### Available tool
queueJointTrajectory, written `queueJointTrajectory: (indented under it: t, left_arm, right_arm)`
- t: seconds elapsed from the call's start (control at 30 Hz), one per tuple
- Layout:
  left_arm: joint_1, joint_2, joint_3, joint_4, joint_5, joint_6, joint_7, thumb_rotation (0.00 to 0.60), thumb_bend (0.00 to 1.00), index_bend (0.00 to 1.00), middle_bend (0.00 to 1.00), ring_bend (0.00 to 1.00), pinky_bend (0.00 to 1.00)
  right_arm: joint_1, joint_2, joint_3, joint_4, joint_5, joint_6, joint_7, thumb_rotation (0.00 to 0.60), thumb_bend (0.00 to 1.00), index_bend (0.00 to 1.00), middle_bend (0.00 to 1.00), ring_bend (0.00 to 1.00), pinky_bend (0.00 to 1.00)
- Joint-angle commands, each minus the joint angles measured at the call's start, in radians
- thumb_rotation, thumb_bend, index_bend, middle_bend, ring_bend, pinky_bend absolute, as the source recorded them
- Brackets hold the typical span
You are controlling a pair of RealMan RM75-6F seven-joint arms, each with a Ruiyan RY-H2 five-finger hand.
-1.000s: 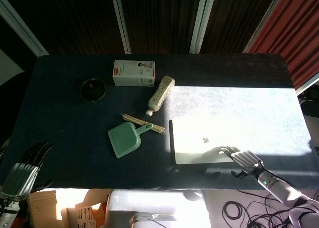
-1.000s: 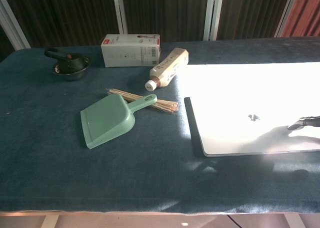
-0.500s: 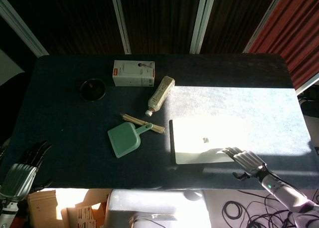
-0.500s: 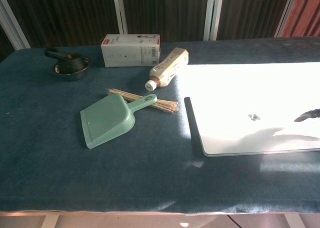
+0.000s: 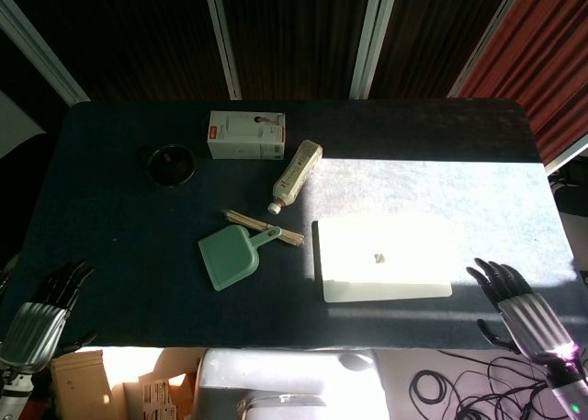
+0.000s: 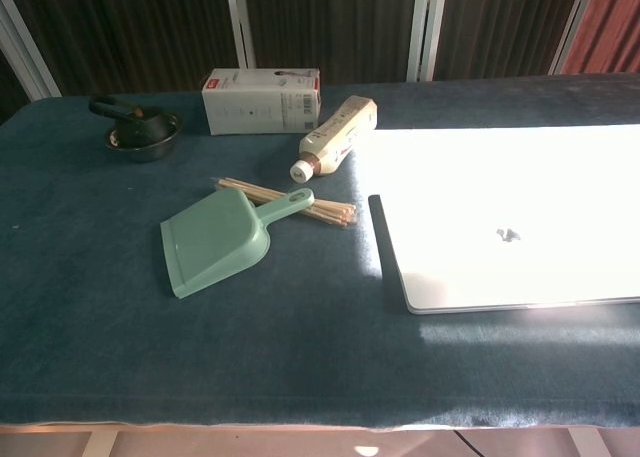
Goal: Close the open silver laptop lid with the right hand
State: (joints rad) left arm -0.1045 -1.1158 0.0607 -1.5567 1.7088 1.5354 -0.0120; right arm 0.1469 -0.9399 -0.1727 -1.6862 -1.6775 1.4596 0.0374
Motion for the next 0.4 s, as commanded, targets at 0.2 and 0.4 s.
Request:
queueJointTrajectory:
  t: [0.2,0.4]
  left_arm:
    - [0.001,-0.003,0.006,0.004,0.015,0.004,0.001,0.600,0.03,0.00,0.03,0.01,0.14]
    - [0.006,-0.001,0.007,0.006,0.017,0.016,-0.006,0.600,0.02,0.00,0.03,0.01,0.14]
  right_arm:
    - [-0.190,-0.245,0.087,0.233,0.007,0.277,-0.042,0.600,0.35,0.00,0.00,0.00,0.00]
    - [-0.182,-0.253,0.105,0.247,0.026,0.238,-0.035,0.600,0.35,0.00,0.00,0.00,0.00]
